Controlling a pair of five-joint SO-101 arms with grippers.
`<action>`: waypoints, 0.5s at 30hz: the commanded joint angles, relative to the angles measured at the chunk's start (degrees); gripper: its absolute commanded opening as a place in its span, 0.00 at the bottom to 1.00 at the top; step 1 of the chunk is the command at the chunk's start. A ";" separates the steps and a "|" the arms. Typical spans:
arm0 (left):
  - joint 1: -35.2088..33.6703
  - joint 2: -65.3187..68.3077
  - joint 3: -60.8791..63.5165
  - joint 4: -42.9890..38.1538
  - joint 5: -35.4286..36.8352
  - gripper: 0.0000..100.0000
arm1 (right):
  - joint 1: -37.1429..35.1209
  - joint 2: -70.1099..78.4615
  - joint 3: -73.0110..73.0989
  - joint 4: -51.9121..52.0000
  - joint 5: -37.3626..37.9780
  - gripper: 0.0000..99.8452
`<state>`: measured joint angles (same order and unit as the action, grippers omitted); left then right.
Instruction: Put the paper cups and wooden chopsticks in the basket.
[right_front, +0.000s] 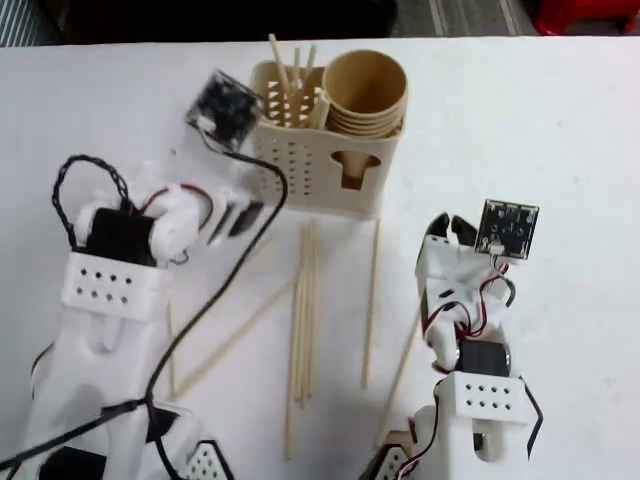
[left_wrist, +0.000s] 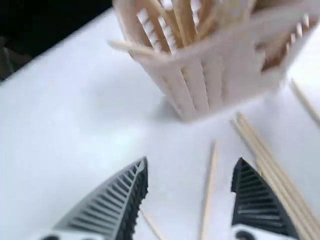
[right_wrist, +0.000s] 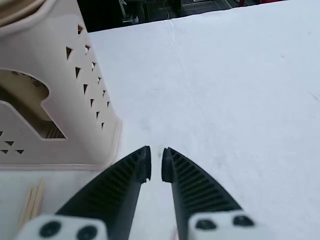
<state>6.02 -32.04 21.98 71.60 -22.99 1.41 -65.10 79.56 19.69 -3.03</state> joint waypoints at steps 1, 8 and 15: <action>-0.66 -1.89 3.34 3.08 -3.08 0.31 | -0.04 -1.10 -0.53 -1.10 0.53 0.06; -0.66 -1.89 16.79 2.46 -13.45 0.34 | -0.04 -1.10 -0.53 -1.10 0.53 0.06; -1.54 -1.80 29.54 -8.18 -14.07 0.34 | -0.04 -1.10 -0.53 -1.10 0.53 0.06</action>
<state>5.32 -32.04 49.23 67.30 -36.53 1.41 -65.10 79.56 19.69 -3.03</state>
